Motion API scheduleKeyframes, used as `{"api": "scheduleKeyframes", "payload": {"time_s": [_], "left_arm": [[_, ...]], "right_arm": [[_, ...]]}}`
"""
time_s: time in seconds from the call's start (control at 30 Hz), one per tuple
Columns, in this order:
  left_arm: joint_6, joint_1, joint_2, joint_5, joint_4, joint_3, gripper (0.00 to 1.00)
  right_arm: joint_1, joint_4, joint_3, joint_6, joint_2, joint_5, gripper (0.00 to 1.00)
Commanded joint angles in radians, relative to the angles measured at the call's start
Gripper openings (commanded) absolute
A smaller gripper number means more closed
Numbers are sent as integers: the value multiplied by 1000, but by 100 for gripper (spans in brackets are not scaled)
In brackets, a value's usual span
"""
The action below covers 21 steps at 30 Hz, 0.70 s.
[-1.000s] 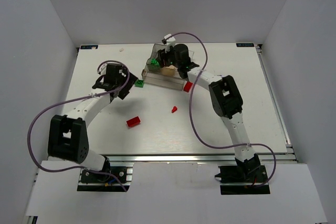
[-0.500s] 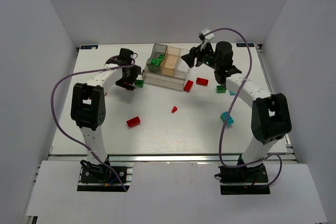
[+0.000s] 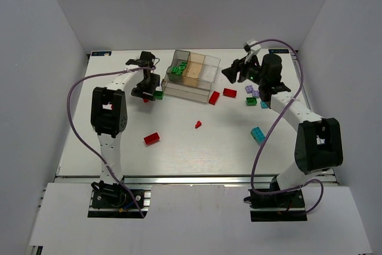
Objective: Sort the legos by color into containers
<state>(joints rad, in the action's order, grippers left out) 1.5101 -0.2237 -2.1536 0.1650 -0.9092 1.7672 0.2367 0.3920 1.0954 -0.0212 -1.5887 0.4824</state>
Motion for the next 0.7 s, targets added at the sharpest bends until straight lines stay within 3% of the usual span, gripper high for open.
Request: {"api": "scheduleKeyframes", "payload": {"time_s": [0.0, 0.33, 0.67], "left_arm": [[30, 6, -31, 25, -85, 75, 82], [33, 6, -92, 28, -102, 124, 76], [32, 6, -72, 22, -102, 81, 41]], "right_arm": [[-25, 28, -9, -16, 49, 28, 64], [-79, 50, -43, -48, 73, 36, 64], [-106, 48, -55, -51, 84, 53, 63]]}}
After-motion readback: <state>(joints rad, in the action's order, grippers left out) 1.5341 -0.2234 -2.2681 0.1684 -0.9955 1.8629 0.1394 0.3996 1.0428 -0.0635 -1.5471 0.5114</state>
